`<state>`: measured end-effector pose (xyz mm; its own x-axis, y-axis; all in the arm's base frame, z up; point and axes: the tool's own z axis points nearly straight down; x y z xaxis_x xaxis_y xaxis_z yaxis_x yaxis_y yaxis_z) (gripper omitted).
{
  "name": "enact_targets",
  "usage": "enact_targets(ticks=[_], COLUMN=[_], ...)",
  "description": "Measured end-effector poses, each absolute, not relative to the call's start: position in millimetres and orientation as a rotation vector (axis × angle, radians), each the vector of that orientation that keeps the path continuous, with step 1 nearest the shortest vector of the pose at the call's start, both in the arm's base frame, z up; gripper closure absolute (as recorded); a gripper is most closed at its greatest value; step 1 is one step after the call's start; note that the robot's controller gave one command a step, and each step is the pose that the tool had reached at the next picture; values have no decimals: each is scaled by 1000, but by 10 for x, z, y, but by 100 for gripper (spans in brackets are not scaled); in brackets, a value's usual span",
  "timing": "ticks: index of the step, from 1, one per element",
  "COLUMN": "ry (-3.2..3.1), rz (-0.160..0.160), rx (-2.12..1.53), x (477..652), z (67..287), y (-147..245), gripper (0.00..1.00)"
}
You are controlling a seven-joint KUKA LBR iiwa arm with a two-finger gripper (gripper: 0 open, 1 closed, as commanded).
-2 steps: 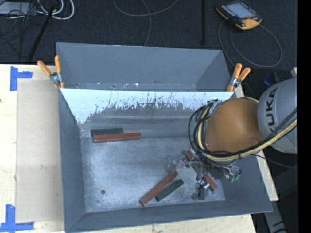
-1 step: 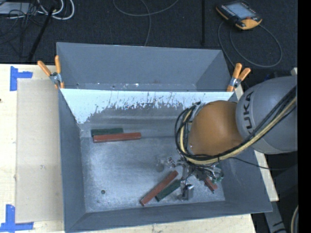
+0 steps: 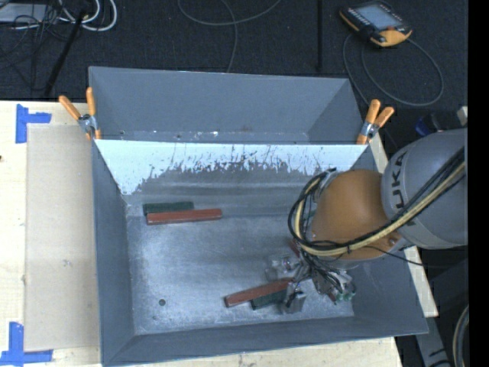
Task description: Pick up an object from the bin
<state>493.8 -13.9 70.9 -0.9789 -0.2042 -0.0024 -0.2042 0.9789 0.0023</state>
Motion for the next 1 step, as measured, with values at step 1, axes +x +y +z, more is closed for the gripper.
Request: enact_targets(ticks=[1], ry=[3123], rz=[4], rx=[-322], x=[4939], z=[710], y=[-139], gripper=[100])
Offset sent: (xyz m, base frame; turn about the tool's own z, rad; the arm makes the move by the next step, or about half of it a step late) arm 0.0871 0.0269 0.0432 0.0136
